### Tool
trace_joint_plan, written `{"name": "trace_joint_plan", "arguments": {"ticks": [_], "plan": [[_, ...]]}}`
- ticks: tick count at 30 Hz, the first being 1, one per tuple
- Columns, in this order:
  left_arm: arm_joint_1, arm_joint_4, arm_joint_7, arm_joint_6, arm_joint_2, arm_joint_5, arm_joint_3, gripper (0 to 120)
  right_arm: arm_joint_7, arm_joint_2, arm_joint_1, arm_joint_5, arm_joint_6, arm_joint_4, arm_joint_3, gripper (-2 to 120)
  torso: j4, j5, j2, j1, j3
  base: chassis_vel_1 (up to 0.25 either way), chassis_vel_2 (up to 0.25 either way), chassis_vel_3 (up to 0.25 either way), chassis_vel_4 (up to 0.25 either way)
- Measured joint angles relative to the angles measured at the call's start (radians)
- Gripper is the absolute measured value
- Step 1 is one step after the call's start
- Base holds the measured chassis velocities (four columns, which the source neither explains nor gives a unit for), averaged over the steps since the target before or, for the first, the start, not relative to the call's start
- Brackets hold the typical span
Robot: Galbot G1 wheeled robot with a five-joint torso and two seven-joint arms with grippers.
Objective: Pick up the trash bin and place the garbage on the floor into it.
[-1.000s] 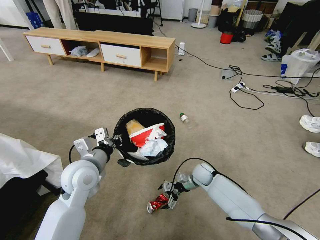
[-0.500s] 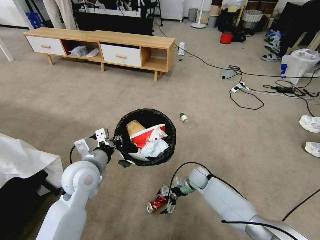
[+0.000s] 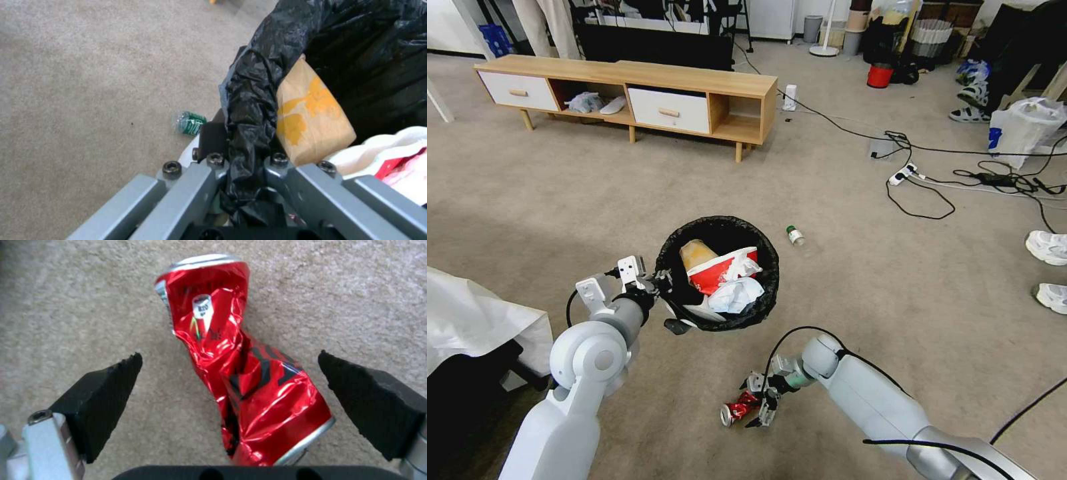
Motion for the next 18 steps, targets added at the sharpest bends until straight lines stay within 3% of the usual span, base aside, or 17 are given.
{"name": "trace_joint_plan", "arguments": {"ticks": [14, 18], "plan": [[0.002, 0.007, 0.003, -0.001, -0.007, 0.008, 0.003, 3, -0.001, 0.049, 0.027, -0.061, 0.099, -0.112, 0.03, 100, 0.0, 0.0001, 0.0, 0.0, 0.0, 0.0, 0.0, 0.0, 0.0], [0.002, 0.008, 0.004, -0.001, -0.008, 0.011, 0.003, 3, 0.0, 0.054, 0.03, -0.066, 0.116, -0.126, 0.036, 90, 0.0, 0.0001, 0.0, 0.0, 0.0, 0.0, 0.0, 0.0, 0.0]]}}
